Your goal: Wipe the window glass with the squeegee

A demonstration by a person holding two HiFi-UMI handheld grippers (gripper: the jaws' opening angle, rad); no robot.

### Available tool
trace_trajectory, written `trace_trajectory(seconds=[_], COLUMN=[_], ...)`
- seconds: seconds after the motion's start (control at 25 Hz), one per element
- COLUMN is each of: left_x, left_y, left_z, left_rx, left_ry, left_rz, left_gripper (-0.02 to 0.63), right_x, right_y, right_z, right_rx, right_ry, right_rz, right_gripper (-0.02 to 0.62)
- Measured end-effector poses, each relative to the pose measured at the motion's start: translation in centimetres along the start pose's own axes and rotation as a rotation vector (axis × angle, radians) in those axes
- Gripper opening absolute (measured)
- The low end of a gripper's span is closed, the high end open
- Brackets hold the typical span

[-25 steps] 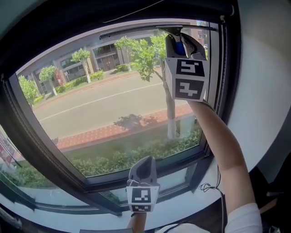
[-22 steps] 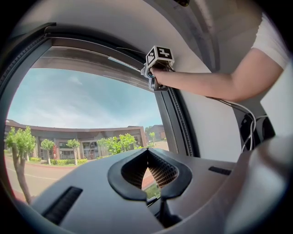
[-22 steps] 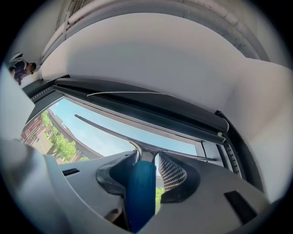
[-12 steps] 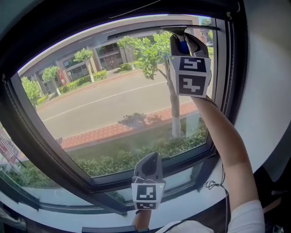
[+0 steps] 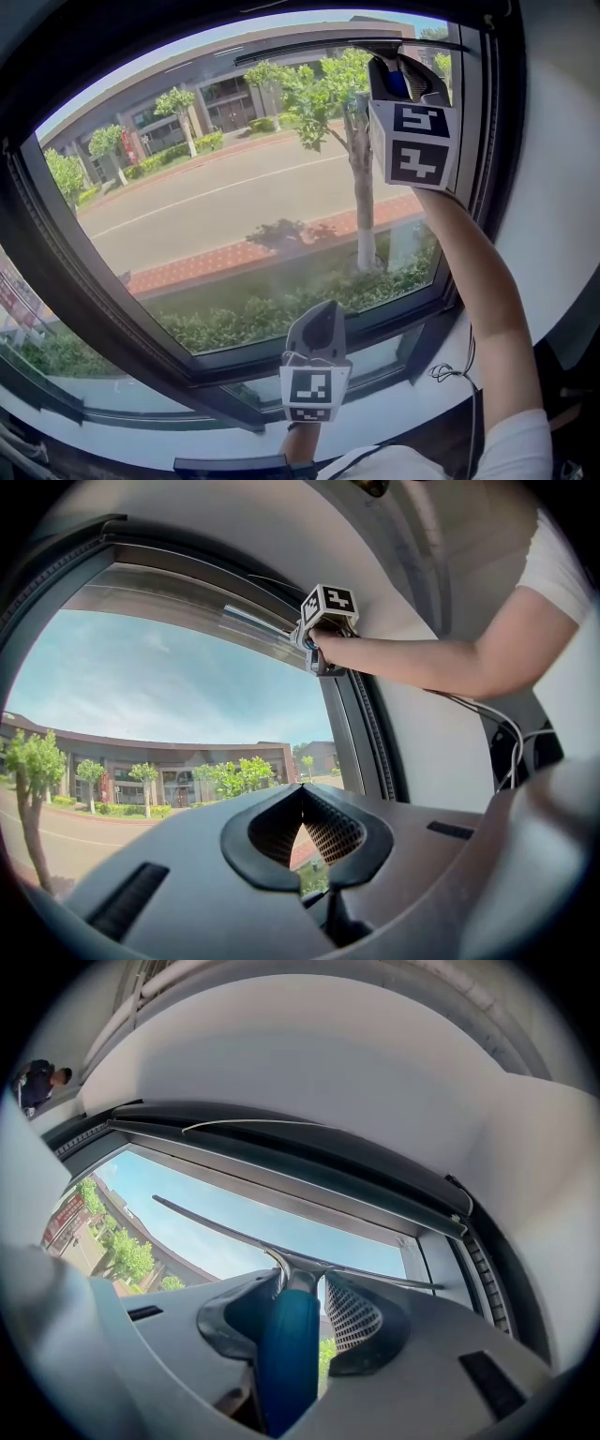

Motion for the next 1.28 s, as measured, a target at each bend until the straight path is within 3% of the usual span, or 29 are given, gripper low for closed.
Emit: trace_trajectory(seconds=[1.28], left_x=[-0.4], left_y=[0.3], left_z=[-0.3], left_rx=[0.014], left_ry=[-0.025], left_rz=[0.03], left_gripper=[0.003], right_x=[-0.6], right_y=[6.5], right_z=[5.3], right_rx=[0.039], right_ry=[-0.035], right_rz=[0.051], right_gripper=[0.15])
Point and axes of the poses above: the fingertips, and each gripper's own axes: z backward along the fingers, x to its left, y out of its underside, the point moved 5 cm from there along z, backward along the fingers, and after that the axes turned 12 degrees about y, right-handed, at the moved point
